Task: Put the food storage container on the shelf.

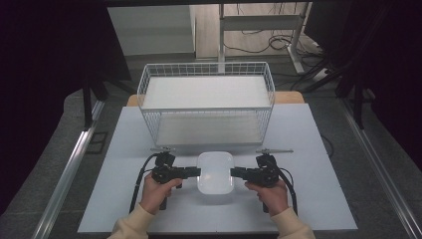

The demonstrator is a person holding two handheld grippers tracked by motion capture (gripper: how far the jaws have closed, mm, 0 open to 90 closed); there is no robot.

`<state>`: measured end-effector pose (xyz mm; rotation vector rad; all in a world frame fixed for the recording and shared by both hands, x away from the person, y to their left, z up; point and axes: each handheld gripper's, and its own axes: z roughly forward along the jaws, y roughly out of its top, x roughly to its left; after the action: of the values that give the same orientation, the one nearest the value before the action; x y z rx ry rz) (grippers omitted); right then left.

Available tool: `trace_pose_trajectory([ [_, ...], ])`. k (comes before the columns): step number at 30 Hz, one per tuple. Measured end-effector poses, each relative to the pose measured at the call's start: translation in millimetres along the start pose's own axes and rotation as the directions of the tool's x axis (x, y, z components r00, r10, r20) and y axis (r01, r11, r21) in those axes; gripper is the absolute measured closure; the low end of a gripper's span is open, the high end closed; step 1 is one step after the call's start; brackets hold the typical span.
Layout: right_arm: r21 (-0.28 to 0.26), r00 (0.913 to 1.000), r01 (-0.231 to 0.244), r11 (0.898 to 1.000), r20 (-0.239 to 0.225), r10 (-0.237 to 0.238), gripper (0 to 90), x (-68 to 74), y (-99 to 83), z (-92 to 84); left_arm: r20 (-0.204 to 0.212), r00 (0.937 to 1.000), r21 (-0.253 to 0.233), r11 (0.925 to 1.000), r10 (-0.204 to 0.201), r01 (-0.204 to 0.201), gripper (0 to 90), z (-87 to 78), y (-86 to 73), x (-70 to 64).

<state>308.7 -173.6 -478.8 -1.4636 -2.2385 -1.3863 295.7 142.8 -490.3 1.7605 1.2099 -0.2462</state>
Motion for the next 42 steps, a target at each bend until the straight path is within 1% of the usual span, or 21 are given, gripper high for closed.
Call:
trace_pose_trajectory([
  [4, -0.005, 0.9999, 0.013, 1.000, -0.003, -0.013, 78.2, 1.7, -0.5, -2.8, 0.000, 1.0000, -0.011, 0.9999, 0.010, -0.010, 79.3, -4.1, -1.0, -2.5],
  [5, -0.007, 0.9999, 0.015, 1.000, -0.003, -0.015, 78.6, 2.0, -0.6, -3.4, -0.003, 0.9998, -0.010, 0.9998, 0.019, -0.019, 79.3, -4.9, -1.1, -3.2],
  [6, -0.007, 0.9996, 0.029, 1.000, 0.002, -0.029, 78.6, 3.0, -0.9, -3.7, -0.009, 0.9997, -0.011, 0.9997, 0.022, -0.022, 79.3, -4.9, -1.6, -3.9],
  [9, -0.008, 0.9993, 0.036, 0.999, 0.005, -0.036, 78.7, 4.2, -1.2, -3.8, -0.013, 0.9994, -0.012, 0.9994, 0.031, -0.031, 79.3, -5.5, -2.4, -4.7],
  [15, -0.017, 0.9988, 0.049, 0.999, -0.002, -0.049, 78.7, 6.8, 0.0, -7.8, 0.007, 0.9995, -0.029, 0.9991, 0.031, -0.031, 79.6, -9.4, -2.6, -7.0],
  [19, -0.033, 0.9966, 0.082, 0.996, 0.000, -0.082, 78.7, 12.0, 2.0, -12.3, 0.010, 0.9985, -0.043, 0.9976, 0.054, -0.054, 79.7, -15.8, -0.7, -12.1],
  [20, -0.040, 0.9962, 0.087, 0.995, -0.001, -0.087, 78.7, 14.2, 2.7, -13.8, 0.014, 0.9982, -0.053, 0.9969, 0.058, -0.058, 79.7, -18.4, 0.2, -14.1],
  [21, -0.056, 0.9941, 0.108, 0.993, -0.002, -0.109, 78.7, 18.8, 4.6, -17.6, 0.015, 0.9976, -0.056, 0.9962, 0.067, -0.067, 79.6, -20.8, 1.1, -15.7],
  [23, -0.062, 0.9931, 0.117, 0.991, -0.001, -0.117, 78.7, 20.4, 5.3, -18.9, 0.012, 0.9968, -0.069, 0.9945, 0.079, -0.078, 79.7, -24.4, 2.3, -19.4],
  [24, -0.077, 0.9911, 0.133, 0.988, 0.001, -0.133, 78.7, 24.6, 6.9, -22.2, 0.007, 0.9953, -0.081, 0.9922, 0.096, -0.095, 79.7, -27.6, 3.4, -23.1],
  [25, -0.077, 0.9911, 0.133, 0.988, 0.001, -0.133, 78.7, 24.6, 6.9, -22.2, 0.007, 0.9953, -0.081, 0.9922, 0.096, -0.095, 79.7, -27.6, 3.4, -23.1],
  [26, -0.081, 0.9906, 0.137, 0.987, 0.001, -0.137, 78.7, 26.2, 7.4, -23.5, 0.003, 0.9945, -0.089, 0.9906, 0.105, -0.104, 79.7, -29.7, 4.2, -25.8],
  [30, -0.107, 0.9846, 0.175, 0.979, 0.010, -0.175, 78.6, 33.5, 10.6, -29.8, -0.007, 0.9902, -0.110, 0.9841, 0.139, -0.139, 79.7, -35.7, 7.0, -32.7],
  [32, -0.122, 0.9801, 0.198, 0.973, 0.019, -0.197, 78.6, 38.8, 13.0, -33.4, -0.011, 0.9884, -0.118, 0.9814, 0.151, -0.152, 79.6, -38.5, 8.6, -35.5],
  [33, -0.122, 0.9801, 0.198, 0.973, 0.019, -0.197, 78.6, 38.8, 13.0, -33.4, -0.014, 0.9879, -0.122, 0.9803, 0.155, -0.155, 79.6, -39.9, 9.5, -36.8],
  [38, -0.140, 0.9746, 0.224, 0.965, 0.028, -0.222, 78.6, 45.8, 18.6, -38.2, -0.026, 0.9835, -0.139, 0.9736, 0.179, -0.181, 79.6, -45.9, 15.5, -42.7],
  [39, -0.143, 0.9728, 0.231, 0.962, 0.031, -0.229, 78.6, 47.1, 20.8, -39.3, -0.026, 0.9839, -0.142, 0.9736, 0.177, -0.179, 79.6, -46.7, 16.6, -43.5],
  [42, -0.147, 0.9676, 0.253, 0.956, 0.040, -0.249, 78.6, 49.9, 27.3, -41.1, -0.035, 0.9808, -0.147, 0.9697, 0.192, -0.195, 79.5, -49.8, 24.1, -45.0],
])
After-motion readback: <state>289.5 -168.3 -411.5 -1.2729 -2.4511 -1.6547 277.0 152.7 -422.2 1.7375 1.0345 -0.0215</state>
